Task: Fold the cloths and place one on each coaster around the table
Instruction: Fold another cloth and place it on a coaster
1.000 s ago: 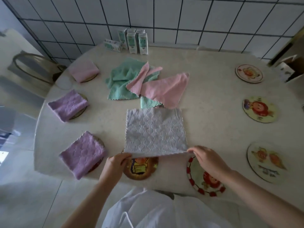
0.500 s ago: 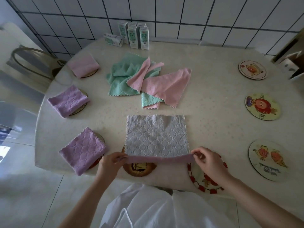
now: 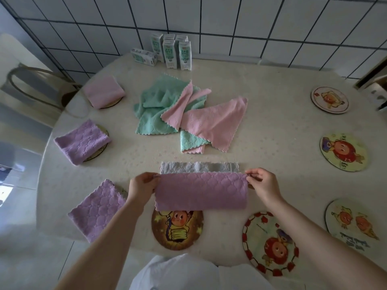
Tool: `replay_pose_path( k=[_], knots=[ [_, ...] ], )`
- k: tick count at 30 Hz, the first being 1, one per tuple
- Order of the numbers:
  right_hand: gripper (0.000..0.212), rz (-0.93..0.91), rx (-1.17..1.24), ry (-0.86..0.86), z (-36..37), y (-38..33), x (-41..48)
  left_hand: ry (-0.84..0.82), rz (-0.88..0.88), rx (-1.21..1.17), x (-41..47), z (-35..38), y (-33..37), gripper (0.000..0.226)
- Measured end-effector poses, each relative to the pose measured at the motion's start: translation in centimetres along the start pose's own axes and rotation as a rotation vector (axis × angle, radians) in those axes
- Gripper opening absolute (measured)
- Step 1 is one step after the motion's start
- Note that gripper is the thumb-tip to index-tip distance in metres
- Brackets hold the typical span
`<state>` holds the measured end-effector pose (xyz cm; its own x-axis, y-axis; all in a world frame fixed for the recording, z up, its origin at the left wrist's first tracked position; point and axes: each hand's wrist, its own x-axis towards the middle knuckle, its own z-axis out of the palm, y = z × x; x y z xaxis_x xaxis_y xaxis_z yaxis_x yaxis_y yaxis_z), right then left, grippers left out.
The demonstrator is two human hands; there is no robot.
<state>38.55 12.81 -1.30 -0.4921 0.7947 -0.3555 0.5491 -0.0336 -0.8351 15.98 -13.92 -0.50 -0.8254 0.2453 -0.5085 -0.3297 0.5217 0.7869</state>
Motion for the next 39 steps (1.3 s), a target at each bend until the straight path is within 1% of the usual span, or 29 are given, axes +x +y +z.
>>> replay_pose_path(
  k=[2, 5, 10, 15, 18, 21, 25, 28, 31, 33, 34, 35, 37, 39],
  knots=[
    [0.016, 0.041, 0.036, 0.01, 0.2, -0.2, 1.1, 0.003, -0.022, 0.004, 1.2, 0.4, 0.6, 0.012],
    [0.014, 0.091, 0.033, 0.024, 0.5, -0.1, 2.6, -0.001, -0.052, 0.013, 2.9, 1.0, 0.9, 0.008],
    [0.019, 0.149, -0.013, 0.034, 1.2, 0.8, 4.5, -0.003, -0.109, 0.005, 4.0, 2.0, 1.3, 0.005],
    [0.02, 0.203, -0.059, 0.012, 1.5, 1.8, 5.8, -0.003, -0.112, 0.071, 5.6, 2.3, 1.3, 0.005],
    [0.022, 0.199, -0.067, 0.005, 1.5, 2.3, 6.4, -0.002, -0.097, 0.137, 6.2, 2.2, 1.4, 0.009],
    [0.023, 0.206, -0.073, 0.006, 1.5, 2.1, 6.7, -0.001, -0.094, 0.185, 6.6, 2.2, 1.5, 0.007],
    [0.025, 0.201, -0.069, 0.007, 1.6, 0.9, 6.5, 0.033, -0.091, 0.248, 6.9, 2.5, 1.9, 0.01],
    [0.022, 0.182, -0.072, 0.01, 1.6, 0.6, 6.5, 0.07, -0.074, 0.301, 6.8, 2.9, 2.3, 0.015],
    [0.013, 0.154, -0.099, 0.028, 1.1, 1.3, 6.8, 0.108, -0.061, 0.316, 6.3, 2.8, 2.6, 0.014],
    [0.015, 0.14, -0.111, 0.038, 0.7, 0.2, 6.0, 0.122, -0.056, 0.301, 5.5, 2.6, 2.6, 0.016],
    [0.012, 0.083, -0.171, 0.044, 0.6, -0.5, 5.2, 0.126, -0.013, 0.334, 4.8, 2.5, 2.6, 0.018],
    [0.013, 0.003, -0.26, 0.054, 0.5, -1.1, 4.3, 0.134, 0.073, 0.413, 4.0, 2.4, 2.3, 0.02],
    [0.019, -0.203, -0.402, 0.03, 0.7, -1.8, 2.0, 0.139, 0.368, 0.612, 1.9, 2.5, 1.5, 0.023],
    [0.024, -0.366, -0.491, -0.055, 1.6, -2.1, -0.5, 0.05, 0.716, 0.714, -0.2, 3.2, 0.1, 0.025]
  ],
)
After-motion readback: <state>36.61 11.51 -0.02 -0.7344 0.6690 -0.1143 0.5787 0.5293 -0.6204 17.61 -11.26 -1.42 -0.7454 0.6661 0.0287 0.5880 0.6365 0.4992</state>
